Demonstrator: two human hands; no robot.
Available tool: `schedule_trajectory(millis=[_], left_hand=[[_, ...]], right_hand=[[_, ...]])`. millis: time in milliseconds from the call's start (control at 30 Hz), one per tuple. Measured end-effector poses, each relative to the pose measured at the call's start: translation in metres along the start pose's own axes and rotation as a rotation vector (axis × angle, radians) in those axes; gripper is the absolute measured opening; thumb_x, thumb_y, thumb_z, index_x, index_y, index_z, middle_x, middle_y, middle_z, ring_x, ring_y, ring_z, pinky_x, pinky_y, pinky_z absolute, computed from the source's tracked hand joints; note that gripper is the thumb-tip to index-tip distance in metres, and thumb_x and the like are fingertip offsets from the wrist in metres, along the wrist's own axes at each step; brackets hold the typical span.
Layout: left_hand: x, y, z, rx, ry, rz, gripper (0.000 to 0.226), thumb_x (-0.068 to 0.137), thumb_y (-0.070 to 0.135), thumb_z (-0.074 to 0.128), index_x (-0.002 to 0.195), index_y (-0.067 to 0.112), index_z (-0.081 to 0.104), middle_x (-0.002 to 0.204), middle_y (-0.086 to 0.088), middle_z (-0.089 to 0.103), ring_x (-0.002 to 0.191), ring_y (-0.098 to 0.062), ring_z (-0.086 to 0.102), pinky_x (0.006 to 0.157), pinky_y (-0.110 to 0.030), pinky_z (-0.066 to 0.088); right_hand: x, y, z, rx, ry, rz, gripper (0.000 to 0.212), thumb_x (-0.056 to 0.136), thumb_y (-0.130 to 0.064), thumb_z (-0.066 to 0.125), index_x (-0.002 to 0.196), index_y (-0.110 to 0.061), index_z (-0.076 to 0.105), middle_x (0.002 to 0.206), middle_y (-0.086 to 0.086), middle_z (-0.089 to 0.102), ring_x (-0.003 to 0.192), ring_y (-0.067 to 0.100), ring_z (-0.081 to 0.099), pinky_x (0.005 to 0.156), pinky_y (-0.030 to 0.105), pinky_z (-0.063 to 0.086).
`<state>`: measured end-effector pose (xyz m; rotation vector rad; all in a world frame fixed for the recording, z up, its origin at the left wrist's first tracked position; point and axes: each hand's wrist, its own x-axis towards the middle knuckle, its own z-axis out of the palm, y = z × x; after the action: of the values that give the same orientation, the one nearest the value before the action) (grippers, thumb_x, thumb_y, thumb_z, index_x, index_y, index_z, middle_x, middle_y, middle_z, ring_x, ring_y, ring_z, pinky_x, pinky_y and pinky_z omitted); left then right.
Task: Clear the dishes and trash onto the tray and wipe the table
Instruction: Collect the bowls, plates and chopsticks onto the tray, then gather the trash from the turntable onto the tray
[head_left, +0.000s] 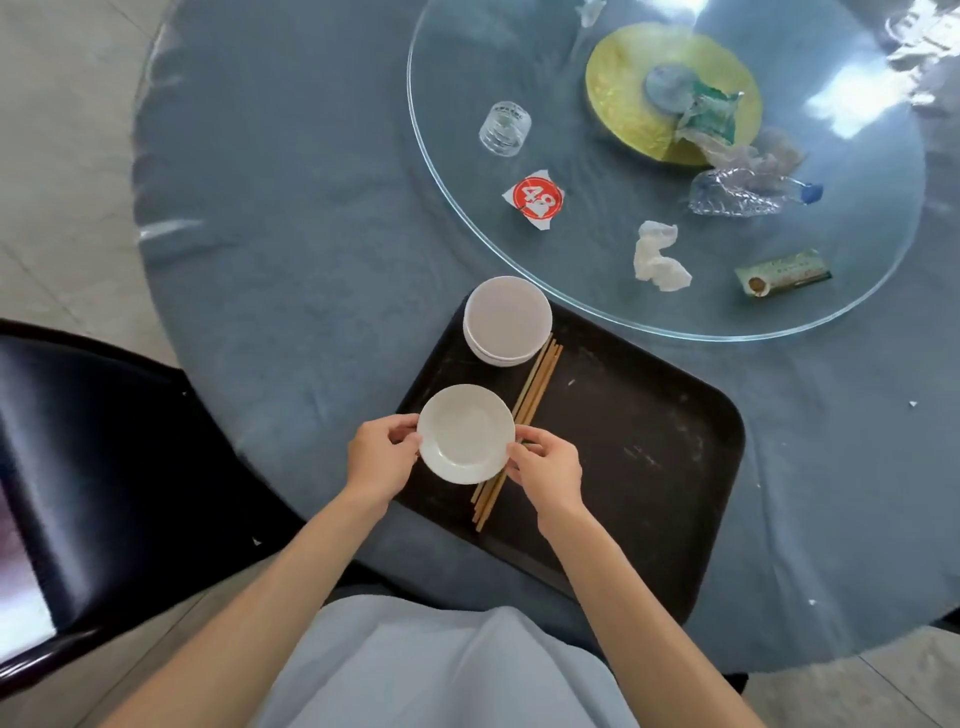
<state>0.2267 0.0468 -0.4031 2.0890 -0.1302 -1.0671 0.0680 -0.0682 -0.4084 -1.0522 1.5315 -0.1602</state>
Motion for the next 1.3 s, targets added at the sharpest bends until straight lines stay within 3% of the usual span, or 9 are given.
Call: schedule_trajectory(millis=[67, 200, 400, 567, 667, 933, 1033, 1133, 1300], left_hand=[[0.008, -0.006, -0.006, 0.019, -0.033, -0.038, 0.028, 0.096, 0.009, 0.062, 0.116, 0.022, 0.075, 0.096, 0.009, 0.072, 0.095, -0.013, 0.069, 0.094, -0.04, 0.059], [0.02, -0.004, -0.015, -0.078, -0.049, -0.174, 0.025, 0.097, 0.021, 0.053, 0.084, 0.023, 0.074, 0.091, -0.003, 0.076, 0.089, -0.021, 0.073, 0.087, -0.037, 0.06], [0.03, 0.0, -0.028, -0.144, -0.107, -0.288, 0.041, 0.104, 0.029, 0.039, 0.11, 0.003, 0.07, 0.103, -0.011, 0.075, 0.087, -0.029, 0.075, 0.071, -0.03, 0.058], [0.033, 0.007, -0.036, -0.052, -0.239, -0.284, 0.041, 0.103, 0.036, 0.042, 0.117, 0.008, 0.068, 0.107, -0.007, 0.075, 0.094, -0.027, 0.073, 0.082, -0.037, 0.06], [0.038, 0.027, -0.046, 0.114, -0.309, -0.253, 0.035, 0.1, 0.036, 0.046, 0.108, 0.012, 0.07, 0.102, -0.004, 0.074, 0.095, -0.028, 0.072, 0.084, -0.039, 0.06], [0.099, 0.157, -0.049, 0.32, -0.244, 0.19, 0.029, 0.094, 0.032, 0.052, 0.096, 0.012, 0.073, 0.103, -0.005, 0.076, 0.096, -0.028, 0.072, 0.088, -0.039, 0.054], [0.12, 0.209, -0.03, 0.466, -0.181, 0.409, 0.028, 0.098, 0.034, 0.051, 0.114, 0.02, 0.069, 0.11, 0.003, 0.069, 0.108, -0.023, 0.062, 0.094, -0.033, 0.048], [0.153, 0.254, 0.003, 0.569, -0.147, 0.606, 0.044, 0.099, 0.03, 0.054, 0.142, 0.021, 0.055, 0.135, -0.01, 0.059, 0.125, -0.028, 0.053, 0.106, -0.036, 0.039], [0.21, 0.302, 0.052, 0.748, -0.05, 0.715, 0.061, 0.096, 0.035, 0.058, 0.154, 0.031, 0.039, 0.161, -0.014, 0.027, 0.143, -0.039, 0.031, 0.117, -0.046, 0.03]], right_hand=[[0.001, 0.004, 0.01, -0.029, 0.026, 0.001, 0.026, 0.098, -0.011, 0.07, 0.121, -0.021, 0.074, 0.105, -0.002, 0.075, 0.095, 0.014, 0.071, 0.077, 0.025, 0.061], [0.002, 0.008, 0.021, -0.061, 0.078, -0.004, 0.027, 0.098, -0.012, 0.07, 0.124, -0.018, 0.074, 0.109, -0.001, 0.075, 0.095, 0.014, 0.07, 0.08, 0.027, 0.062], [0.002, 0.015, 0.029, -0.146, 0.131, -0.003, 0.026, 0.098, -0.019, 0.068, 0.122, -0.023, 0.076, 0.102, -0.008, 0.075, 0.095, 0.013, 0.071, 0.09, 0.038, 0.063], [-0.002, 0.012, 0.03, -0.224, 0.105, -0.021, 0.032, 0.101, -0.03, 0.06, 0.129, -0.023, 0.073, 0.116, -0.006, 0.073, 0.104, 0.014, 0.068, 0.097, 0.042, 0.06], [-0.006, 0.003, 0.027, -0.239, 0.064, -0.011, 0.032, 0.1, -0.035, 0.057, 0.127, -0.026, 0.072, 0.116, -0.006, 0.072, 0.104, 0.014, 0.069, 0.096, 0.043, 0.06], [0.008, -0.057, -0.019, -0.238, 0.161, -0.167, 0.027, 0.104, -0.035, 0.056, 0.126, -0.026, 0.069, 0.107, -0.006, 0.073, 0.1, 0.012, 0.071, 0.091, 0.038, 0.061], [0.028, -0.092, -0.048, -0.262, 0.263, -0.272, 0.027, 0.106, -0.032, 0.056, 0.131, -0.025, 0.064, 0.111, -0.004, 0.07, 0.097, 0.009, 0.068, 0.083, 0.028, 0.059], [0.061, -0.13, -0.077, -0.332, 0.386, -0.363, 0.039, 0.104, -0.032, 0.056, 0.142, -0.024, 0.056, 0.126, 0.004, 0.064, 0.106, 0.015, 0.063, 0.097, 0.034, 0.052], [0.131, -0.171, -0.103, -0.5, 0.461, -0.397, 0.054, 0.102, -0.035, 0.058, 0.153, -0.031, 0.043, 0.146, 0.012, 0.045, 0.133, 0.032, 0.044, 0.105, 0.042, 0.042]])
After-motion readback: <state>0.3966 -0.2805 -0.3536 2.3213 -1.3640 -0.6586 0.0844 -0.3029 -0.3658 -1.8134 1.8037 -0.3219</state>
